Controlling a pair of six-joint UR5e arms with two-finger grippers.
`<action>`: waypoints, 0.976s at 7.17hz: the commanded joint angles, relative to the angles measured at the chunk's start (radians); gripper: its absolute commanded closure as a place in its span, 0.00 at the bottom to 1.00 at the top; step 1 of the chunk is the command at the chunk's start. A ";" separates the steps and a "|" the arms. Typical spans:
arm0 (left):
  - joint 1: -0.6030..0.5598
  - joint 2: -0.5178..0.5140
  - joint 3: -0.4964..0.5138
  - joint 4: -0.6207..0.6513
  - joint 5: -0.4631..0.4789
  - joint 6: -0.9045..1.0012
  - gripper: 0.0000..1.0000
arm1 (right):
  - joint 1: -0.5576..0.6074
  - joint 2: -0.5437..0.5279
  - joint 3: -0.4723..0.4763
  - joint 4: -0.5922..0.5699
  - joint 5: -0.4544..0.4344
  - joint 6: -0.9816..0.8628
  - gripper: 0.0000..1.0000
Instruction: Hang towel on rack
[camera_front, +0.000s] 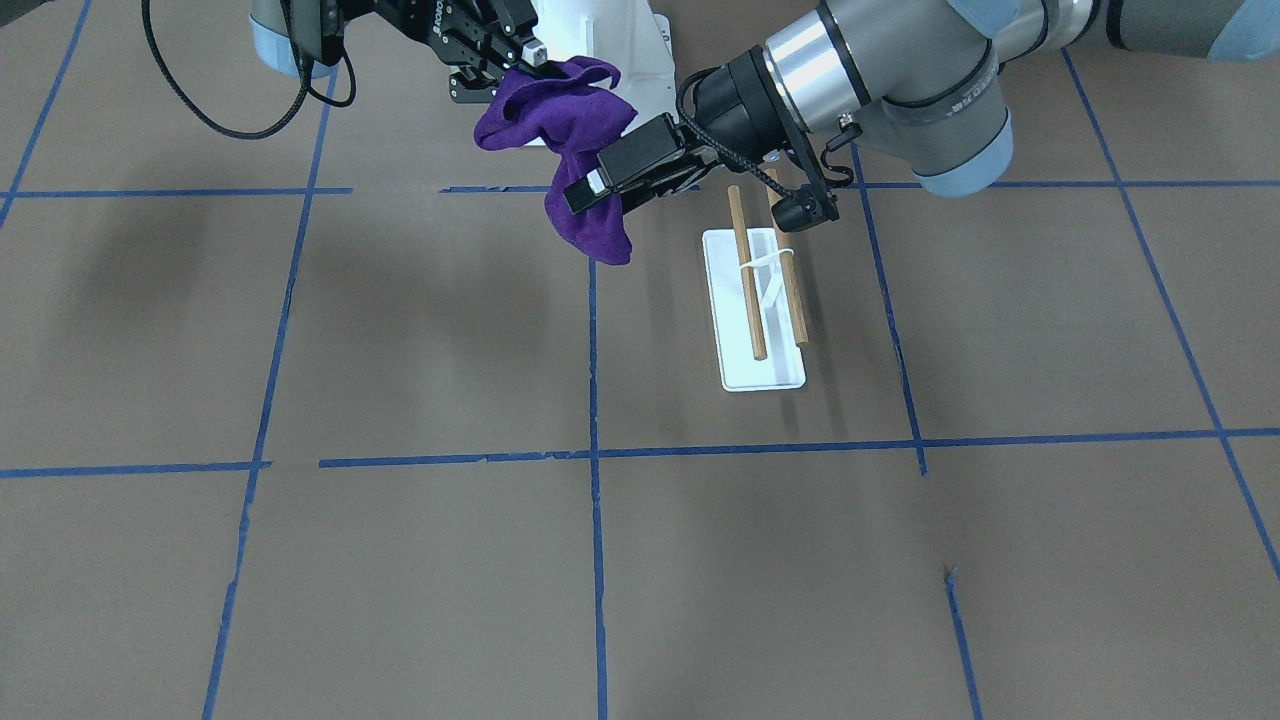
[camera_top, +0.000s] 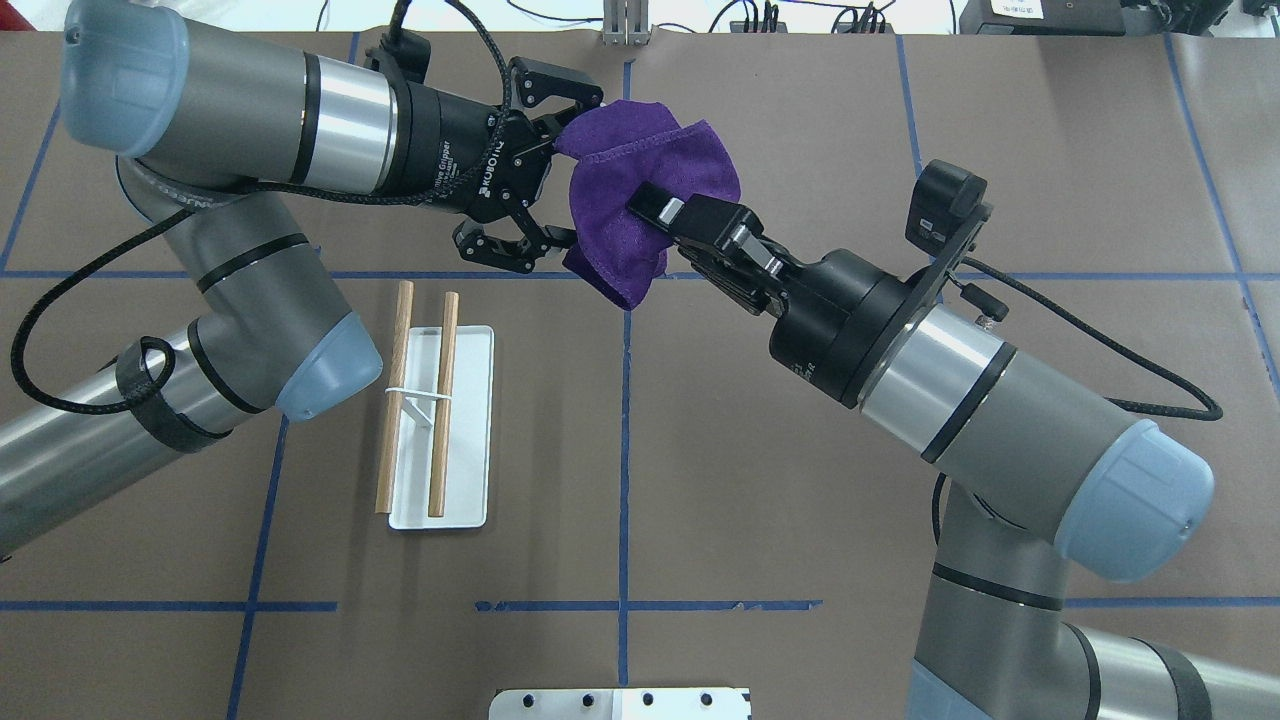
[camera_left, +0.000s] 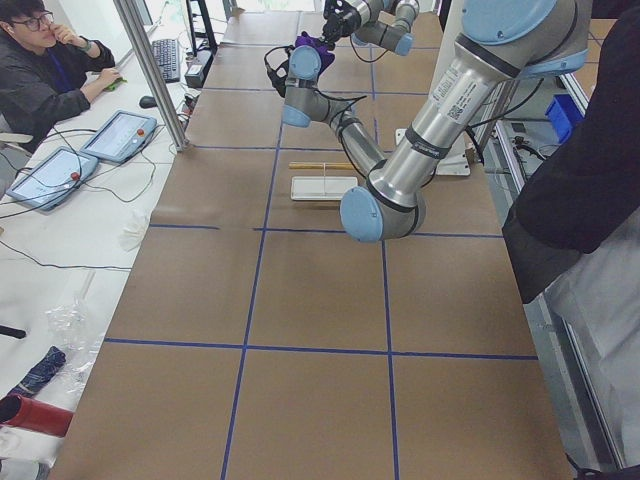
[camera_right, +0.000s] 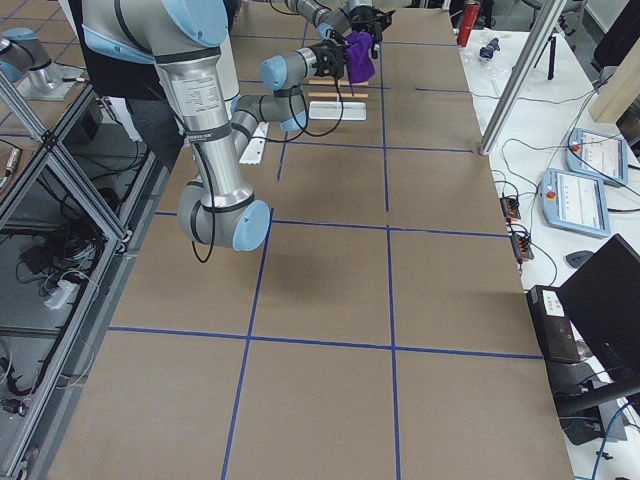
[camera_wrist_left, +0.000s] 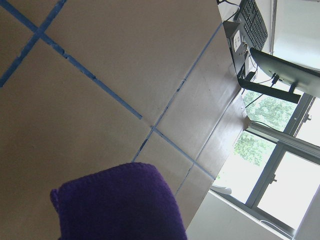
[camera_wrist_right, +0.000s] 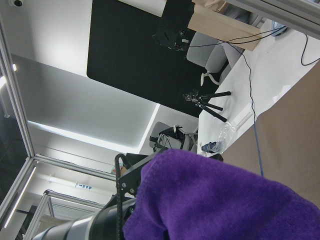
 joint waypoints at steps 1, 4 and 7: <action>0.001 0.001 0.001 0.004 0.004 -0.002 0.62 | -0.003 -0.001 0.013 0.000 0.009 -0.001 1.00; 0.000 0.004 0.000 0.002 0.004 0.002 1.00 | 0.000 -0.002 0.015 0.000 0.023 -0.001 1.00; -0.002 0.006 -0.008 0.004 0.004 -0.011 1.00 | 0.002 -0.008 0.029 0.028 0.022 0.001 0.01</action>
